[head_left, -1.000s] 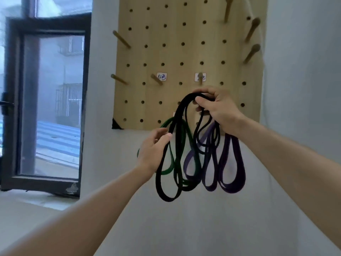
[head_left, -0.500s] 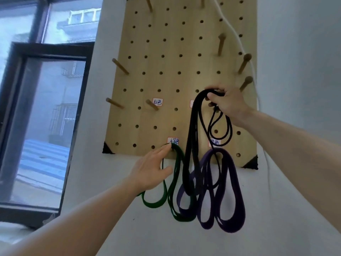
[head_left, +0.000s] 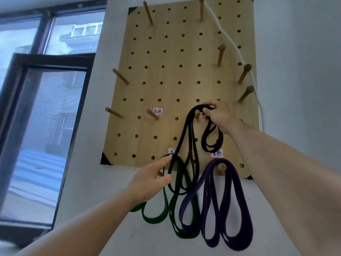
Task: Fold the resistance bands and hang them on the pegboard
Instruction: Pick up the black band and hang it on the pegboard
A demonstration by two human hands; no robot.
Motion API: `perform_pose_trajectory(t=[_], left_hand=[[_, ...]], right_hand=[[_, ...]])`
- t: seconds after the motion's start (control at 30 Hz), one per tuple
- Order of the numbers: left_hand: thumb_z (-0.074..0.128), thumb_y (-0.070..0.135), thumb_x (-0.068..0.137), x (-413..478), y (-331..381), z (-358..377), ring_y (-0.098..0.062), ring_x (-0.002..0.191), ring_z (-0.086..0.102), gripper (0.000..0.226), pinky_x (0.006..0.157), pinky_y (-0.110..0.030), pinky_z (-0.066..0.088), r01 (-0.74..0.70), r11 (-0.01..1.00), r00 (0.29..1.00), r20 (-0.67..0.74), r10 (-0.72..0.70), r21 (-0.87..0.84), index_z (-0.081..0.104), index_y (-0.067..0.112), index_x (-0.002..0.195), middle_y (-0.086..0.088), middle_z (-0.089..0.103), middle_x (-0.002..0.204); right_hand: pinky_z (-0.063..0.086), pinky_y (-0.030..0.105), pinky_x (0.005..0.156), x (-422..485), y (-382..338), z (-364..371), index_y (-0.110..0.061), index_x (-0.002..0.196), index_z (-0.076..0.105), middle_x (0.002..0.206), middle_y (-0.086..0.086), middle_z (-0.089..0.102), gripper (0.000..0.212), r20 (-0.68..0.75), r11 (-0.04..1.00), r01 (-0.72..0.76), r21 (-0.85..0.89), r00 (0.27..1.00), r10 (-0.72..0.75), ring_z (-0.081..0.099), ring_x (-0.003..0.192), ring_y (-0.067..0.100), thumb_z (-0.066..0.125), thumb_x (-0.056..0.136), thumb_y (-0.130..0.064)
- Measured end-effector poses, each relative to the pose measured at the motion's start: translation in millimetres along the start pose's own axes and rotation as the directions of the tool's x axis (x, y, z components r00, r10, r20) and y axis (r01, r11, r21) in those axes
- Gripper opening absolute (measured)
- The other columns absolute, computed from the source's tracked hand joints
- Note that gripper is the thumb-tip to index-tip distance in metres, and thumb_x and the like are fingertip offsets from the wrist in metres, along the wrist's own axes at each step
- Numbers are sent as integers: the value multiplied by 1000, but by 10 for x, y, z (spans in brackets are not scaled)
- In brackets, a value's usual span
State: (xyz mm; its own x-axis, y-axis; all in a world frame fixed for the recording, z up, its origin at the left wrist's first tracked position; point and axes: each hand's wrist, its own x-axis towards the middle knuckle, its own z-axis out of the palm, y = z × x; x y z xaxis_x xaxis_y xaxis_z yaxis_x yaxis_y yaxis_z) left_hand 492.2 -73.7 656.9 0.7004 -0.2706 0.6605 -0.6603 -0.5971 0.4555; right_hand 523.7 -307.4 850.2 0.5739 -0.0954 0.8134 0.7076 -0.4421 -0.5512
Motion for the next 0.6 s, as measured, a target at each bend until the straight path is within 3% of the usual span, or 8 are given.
perform_pose_trajectory(t=[0.1,0.2,0.3,0.4,0.5,0.6], left_hand=[[52,54,84,27,-35,14,-5,117,60,74,109,-45,45,10,1000,1000,3,-10,-11,22,59,152,21,44,155],[55,50,87,33,-34,12,-5,117,60,74,107,-42,46,15,1000,1000,3,-15,-5,23,57,153,20,45,154],[58,44,90,43,-23,-5,-4,116,60,73,100,-37,45,26,1000,1000,2,-27,12,24,55,154,17,48,153],[58,44,89,40,2,-8,-5,114,61,74,95,-33,42,42,999,999,4,-42,14,25,54,154,13,52,150],[61,42,91,26,24,-5,-6,113,62,75,96,-32,44,60,998,998,10,-60,-5,24,52,155,12,54,147],[62,39,92,19,46,-3,-5,112,62,75,99,-33,45,67,998,998,16,-66,-20,24,50,156,12,55,147]], right_hand=[[57,36,93,-57,204,102,-19,120,70,116,11,70,29,-34,994,-89,61,995,91,68,108,24,68,94,-5],[56,40,97,-109,252,101,-20,120,71,111,4,70,28,-40,988,-130,87,990,134,66,107,23,70,93,-11],[55,42,99,-135,312,-33,-26,114,75,103,-2,73,23,34,984,-138,-112,989,142,67,103,19,72,92,-21],[55,44,97,-185,353,-120,-36,102,76,97,-6,74,14,90,940,-116,-320,984,152,68,100,19,74,89,-30],[57,38,95,-216,349,-112,-23,103,78,93,-3,73,14,122,954,-86,-288,985,125,69,95,18,76,89,-25],[58,34,82,-236,294,-52,-21,89,72,87,-2,72,26,84,956,-71,-286,992,99,68,86,15,79,83,-45]])
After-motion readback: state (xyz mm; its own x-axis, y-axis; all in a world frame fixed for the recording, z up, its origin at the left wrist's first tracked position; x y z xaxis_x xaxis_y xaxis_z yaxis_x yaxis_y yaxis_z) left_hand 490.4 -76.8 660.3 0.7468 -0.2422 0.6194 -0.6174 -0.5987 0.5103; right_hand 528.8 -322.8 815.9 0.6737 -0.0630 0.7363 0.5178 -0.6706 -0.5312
